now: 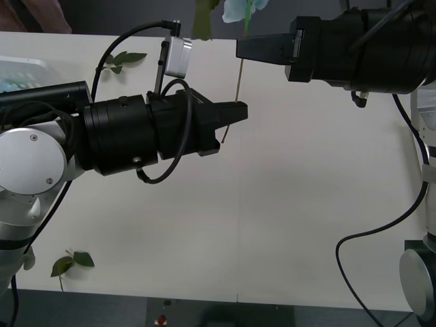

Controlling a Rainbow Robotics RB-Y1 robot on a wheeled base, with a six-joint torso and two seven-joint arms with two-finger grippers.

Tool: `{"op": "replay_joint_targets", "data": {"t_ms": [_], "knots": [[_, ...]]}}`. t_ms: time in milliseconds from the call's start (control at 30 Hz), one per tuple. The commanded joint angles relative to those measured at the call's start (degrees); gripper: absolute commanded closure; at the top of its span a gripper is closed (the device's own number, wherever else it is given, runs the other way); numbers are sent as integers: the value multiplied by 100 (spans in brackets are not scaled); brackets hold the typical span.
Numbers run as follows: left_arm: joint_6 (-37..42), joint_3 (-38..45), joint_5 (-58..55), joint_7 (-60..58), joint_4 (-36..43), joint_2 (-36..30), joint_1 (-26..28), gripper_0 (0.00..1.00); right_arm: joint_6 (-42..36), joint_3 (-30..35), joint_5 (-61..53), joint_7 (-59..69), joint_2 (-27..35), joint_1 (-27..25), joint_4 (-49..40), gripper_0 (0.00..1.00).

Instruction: Put the red flowers into the right box and the blue flowers into the left box

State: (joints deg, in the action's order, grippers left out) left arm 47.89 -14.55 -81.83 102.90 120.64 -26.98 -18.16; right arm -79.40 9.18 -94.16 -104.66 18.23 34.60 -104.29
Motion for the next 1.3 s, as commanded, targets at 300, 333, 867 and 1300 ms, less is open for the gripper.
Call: {"op": "replay_joint_targets", "data": {"t_ms": [300,333,867,1300], "knots": [[-8,954,-993,-376,162,-712,173,100,4,75,-32,-230,-4,152,-100,0],[-8,1051,-1037,-394,223,-782,261,100,4,75,-32,-230,-4,152,-100,0],[1,3705,-2566,-473,953,-1951,2625,100,162,75,-156,-265,356,-32,-170,0],[-16,4874,-3041,-455,-787,-2549,3451,100,153,216,-235,-529,1349,-612,-478,0]]}}
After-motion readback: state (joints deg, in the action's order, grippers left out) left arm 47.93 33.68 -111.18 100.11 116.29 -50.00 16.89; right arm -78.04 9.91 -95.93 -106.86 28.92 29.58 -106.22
